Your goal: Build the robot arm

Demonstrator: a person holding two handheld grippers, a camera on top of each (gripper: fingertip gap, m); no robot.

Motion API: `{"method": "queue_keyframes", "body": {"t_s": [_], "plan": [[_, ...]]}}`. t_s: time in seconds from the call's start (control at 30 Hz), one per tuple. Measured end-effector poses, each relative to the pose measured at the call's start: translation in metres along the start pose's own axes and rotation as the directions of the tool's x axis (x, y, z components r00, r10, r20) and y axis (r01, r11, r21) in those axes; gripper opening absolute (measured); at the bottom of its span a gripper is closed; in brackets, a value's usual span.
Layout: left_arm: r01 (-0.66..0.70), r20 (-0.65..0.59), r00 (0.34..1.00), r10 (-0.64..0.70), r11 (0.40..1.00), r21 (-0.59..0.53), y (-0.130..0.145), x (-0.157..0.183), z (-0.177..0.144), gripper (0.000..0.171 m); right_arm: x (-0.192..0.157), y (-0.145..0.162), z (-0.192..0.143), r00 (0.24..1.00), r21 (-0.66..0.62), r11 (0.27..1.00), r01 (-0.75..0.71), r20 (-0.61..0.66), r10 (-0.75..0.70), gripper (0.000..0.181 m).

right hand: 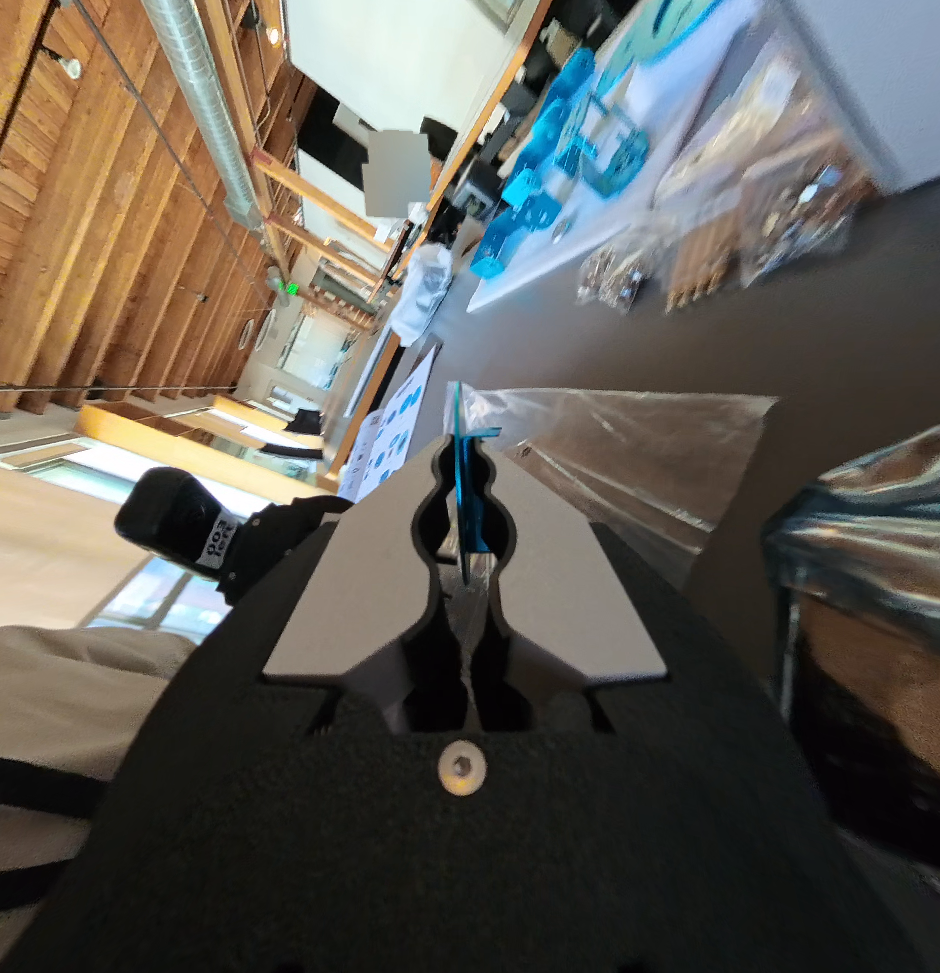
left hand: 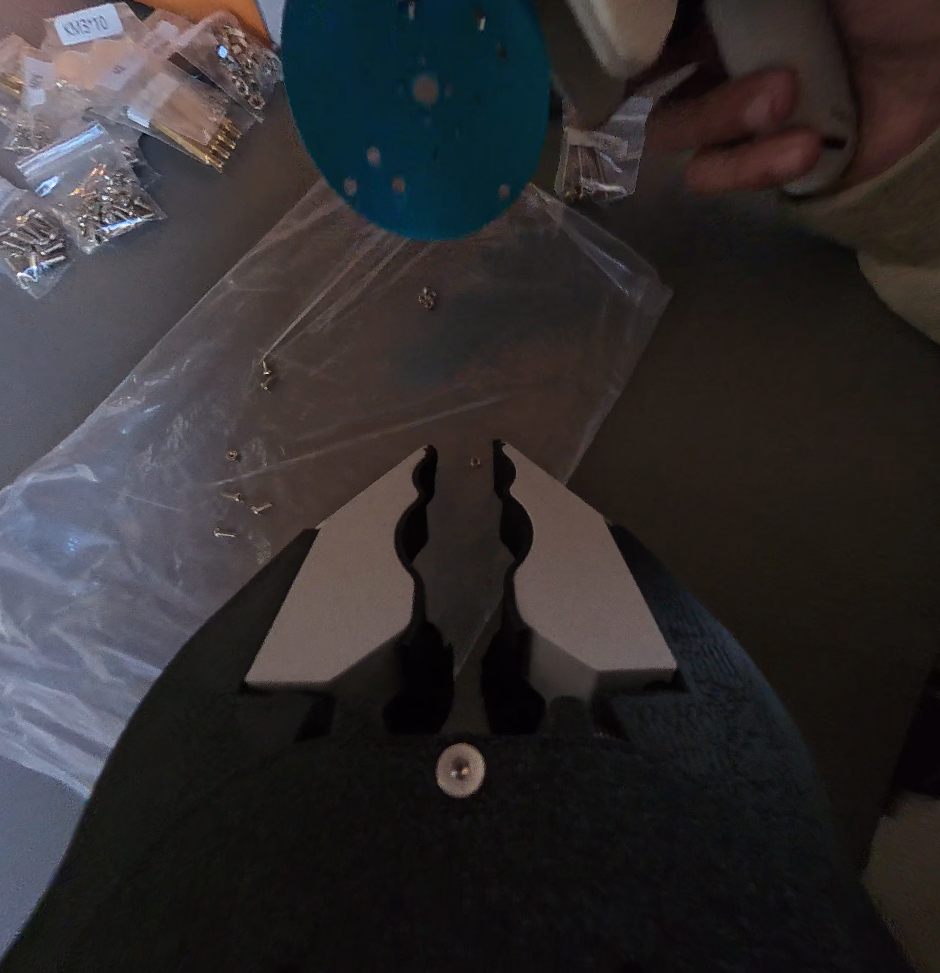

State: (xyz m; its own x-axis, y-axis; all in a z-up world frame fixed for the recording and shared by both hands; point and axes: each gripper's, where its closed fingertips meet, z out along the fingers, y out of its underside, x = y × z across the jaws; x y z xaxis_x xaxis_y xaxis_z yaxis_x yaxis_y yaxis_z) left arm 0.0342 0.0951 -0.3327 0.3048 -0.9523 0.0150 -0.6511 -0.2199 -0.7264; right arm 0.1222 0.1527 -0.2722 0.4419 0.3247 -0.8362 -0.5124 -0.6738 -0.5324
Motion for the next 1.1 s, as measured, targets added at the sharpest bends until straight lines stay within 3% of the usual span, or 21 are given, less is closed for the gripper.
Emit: {"method": "queue_keyframes", "body": {"t_s": [0.13, 0.27, 0.43, 0.53, 0.57, 0.63, 0.77, 0.93, 1.1], "plan": [[-0.083, -0.062, 0.995, 0.082, 0.997, -0.002, -0.019, -0.005, 0.002, 0.029, -0.001, -0.019, -0.015, 0.983, 0.067, 0.985, 0.157, -0.108, -0.149, 0.003], [-0.188, -0.143, 0.971, 0.192, 0.981, 0.042, -0.043, -0.007, 0.012, 0.027, -0.005, -0.027, -0.022, 0.985, 0.105, 0.983, 0.153, -0.101, -0.142, 0.003], [-0.103, -0.160, 0.983, 0.087, 0.990, -0.092, -0.047, -0.017, 0.028, 0.030, -0.004, -0.036, -0.031, 0.985, 0.141, 0.979, 0.151, -0.110, -0.136, 0.003], [-0.137, -0.151, 0.982, 0.114, 0.980, -0.146, -0.055, -0.029, 0.032, 0.039, -0.004, -0.036, -0.031, 0.986, 0.142, 0.980, 0.143, -0.101, -0.129, 0.003], [-0.158, -0.175, 0.975, 0.134, 0.979, -0.131, -0.062, -0.028, 0.032, 0.038, -0.005, -0.037, -0.032, 0.987, 0.144, 0.979, 0.142, -0.100, -0.128, 0.003], [-0.229, -0.248, 0.947, 0.206, 0.971, -0.070, -0.071, -0.018, 0.033, 0.018, -0.005, -0.039, -0.034, 0.987, 0.153, 0.978, 0.144, -0.101, -0.129, 0.003], [-0.395, -0.292, 0.883, 0.369, 0.918, -0.034, -0.063, -0.014, 0.043, 0.008, -0.006, -0.044, -0.040, 0.985, 0.174, 0.973, 0.152, -0.107, -0.135, 0.003], [-0.365, -0.343, 0.889, 0.303, 0.922, -0.132, -0.048, -0.017, 0.047, 0.019, -0.006, -0.046, -0.041, 0.986, 0.180, 0.973, 0.146, -0.103, -0.129, 0.003], [-0.431, -0.282, 0.876, 0.392, 0.897, -0.092, -0.046, -0.018, 0.057, 0.012, -0.007, -0.045, -0.041, 0.988, 0.178, 0.974, 0.140, -0.091, -0.125, 0.003]]}}
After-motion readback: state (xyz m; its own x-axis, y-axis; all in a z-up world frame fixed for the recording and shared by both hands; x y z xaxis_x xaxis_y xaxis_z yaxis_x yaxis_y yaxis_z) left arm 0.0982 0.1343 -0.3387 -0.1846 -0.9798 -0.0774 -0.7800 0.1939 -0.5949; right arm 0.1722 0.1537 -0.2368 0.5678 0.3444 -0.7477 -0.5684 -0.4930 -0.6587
